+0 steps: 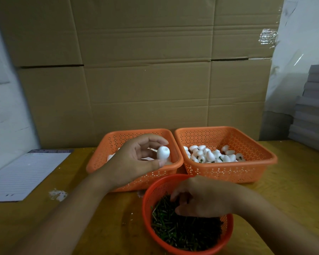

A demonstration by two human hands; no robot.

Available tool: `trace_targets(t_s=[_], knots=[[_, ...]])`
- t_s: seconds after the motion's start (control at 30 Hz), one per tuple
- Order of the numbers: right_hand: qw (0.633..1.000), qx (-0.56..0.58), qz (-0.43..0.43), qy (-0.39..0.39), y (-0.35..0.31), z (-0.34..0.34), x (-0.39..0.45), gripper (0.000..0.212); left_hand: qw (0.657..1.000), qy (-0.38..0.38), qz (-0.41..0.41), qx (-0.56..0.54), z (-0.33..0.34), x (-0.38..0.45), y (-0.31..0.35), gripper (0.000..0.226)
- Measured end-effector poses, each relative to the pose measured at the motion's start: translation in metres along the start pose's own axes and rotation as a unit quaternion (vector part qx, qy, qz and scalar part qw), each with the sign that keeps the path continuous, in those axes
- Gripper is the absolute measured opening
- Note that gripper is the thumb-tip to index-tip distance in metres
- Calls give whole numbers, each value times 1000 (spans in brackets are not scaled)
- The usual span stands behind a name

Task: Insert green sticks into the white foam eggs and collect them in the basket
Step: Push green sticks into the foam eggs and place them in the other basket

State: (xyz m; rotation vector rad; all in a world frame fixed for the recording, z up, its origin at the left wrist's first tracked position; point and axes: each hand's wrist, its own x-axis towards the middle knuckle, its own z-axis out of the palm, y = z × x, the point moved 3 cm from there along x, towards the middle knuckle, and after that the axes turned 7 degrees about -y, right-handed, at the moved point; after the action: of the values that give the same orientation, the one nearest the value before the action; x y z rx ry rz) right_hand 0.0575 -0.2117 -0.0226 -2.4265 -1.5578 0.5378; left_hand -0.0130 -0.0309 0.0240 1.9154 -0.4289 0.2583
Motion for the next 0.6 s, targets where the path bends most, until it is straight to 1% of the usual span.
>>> trace_targets(t_s=[0.23, 0.3, 0.37, 0.43, 0.5, 0.6], knots=[[1000, -2, -3, 0, -1, 0, -1, 38, 999, 1, -25, -23, 6, 1, -1, 32], [1000, -1, -5, -1, -1, 0, -1, 38, 999, 2, -31, -42, 7, 1, -1, 27], [1000, -2, -7, -4, -1, 0, -1, 38, 997, 3, -38, -70, 7, 0, -2, 27], [1000, 0, -6, -6, 0, 0, -1, 39, 994, 0, -39, -97, 6, 0, -2, 34], [1000, 3, -3, -7, 0, 0, -1, 40, 992, -5, -35, -122, 5, -1, -2, 47], [1000, 1, -4, -7, 0, 0, -1, 39, 993, -2, -33, -114, 4, 0, 0, 60]])
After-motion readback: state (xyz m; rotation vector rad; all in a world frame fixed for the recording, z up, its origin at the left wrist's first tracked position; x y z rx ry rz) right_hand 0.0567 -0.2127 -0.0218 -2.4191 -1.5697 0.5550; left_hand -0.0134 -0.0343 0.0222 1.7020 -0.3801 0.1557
